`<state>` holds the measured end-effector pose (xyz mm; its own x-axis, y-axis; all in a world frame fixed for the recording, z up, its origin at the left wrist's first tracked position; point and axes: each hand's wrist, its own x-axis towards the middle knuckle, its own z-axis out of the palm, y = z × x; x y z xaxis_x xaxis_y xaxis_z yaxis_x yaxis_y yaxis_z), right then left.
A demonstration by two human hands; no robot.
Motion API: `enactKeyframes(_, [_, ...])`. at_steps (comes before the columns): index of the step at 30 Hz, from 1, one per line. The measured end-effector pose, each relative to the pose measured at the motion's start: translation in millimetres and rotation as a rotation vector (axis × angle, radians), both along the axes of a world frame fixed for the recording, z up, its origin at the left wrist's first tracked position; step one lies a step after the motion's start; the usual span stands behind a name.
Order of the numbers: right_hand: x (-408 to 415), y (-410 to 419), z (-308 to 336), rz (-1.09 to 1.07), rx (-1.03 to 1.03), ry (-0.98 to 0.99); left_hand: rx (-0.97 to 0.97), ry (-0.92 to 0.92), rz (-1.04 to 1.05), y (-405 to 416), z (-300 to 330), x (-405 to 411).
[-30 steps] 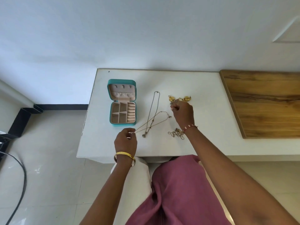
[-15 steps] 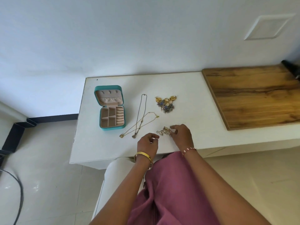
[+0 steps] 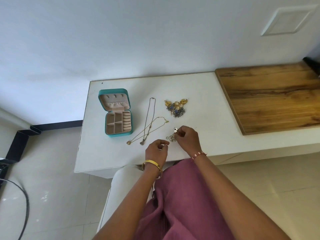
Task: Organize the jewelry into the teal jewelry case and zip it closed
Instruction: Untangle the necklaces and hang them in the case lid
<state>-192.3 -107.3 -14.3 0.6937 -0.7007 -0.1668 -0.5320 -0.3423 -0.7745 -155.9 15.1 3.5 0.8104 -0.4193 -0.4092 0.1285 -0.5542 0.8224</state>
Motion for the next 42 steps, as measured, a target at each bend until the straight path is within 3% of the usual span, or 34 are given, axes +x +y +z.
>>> enactKeyframes(8, [4.0, 12.5, 81.9, 0.086, 0.171, -0.264, -0.176, -0.19, 0.024, -2.9, 48.9, 13.3])
enactKeyframes(16, [-8.3, 29.5, 155.7, 0.199, 0.167, -0.381, -0.328, -0.407, 0.021, 12.0, 102.8, 21.1])
enactKeyframes(25, [-25.9, 48.8, 195.8, 0.089, 0.299, -0.497, -0.477, -0.324, 0.04, 42.7, 133.8, 4.6])
enactKeyframes(33, [-33.6, 54.2, 200.0, -0.033, 0.934, -0.631, -0.623, -0.03, 0.099, 62.7, 163.5, -5.7])
enactKeyframes(38, [-43.5, 52.9, 198.3, -0.163, 0.864, -0.532, -0.71, 0.07, 0.045, 71.4, 178.7, -4.3])
enactKeyframes(42, [-48.1, 51.9, 202.7, -0.163, 0.82, -0.525, -0.546, 0.008, -0.103, 76.0, 185.8, -3.6])
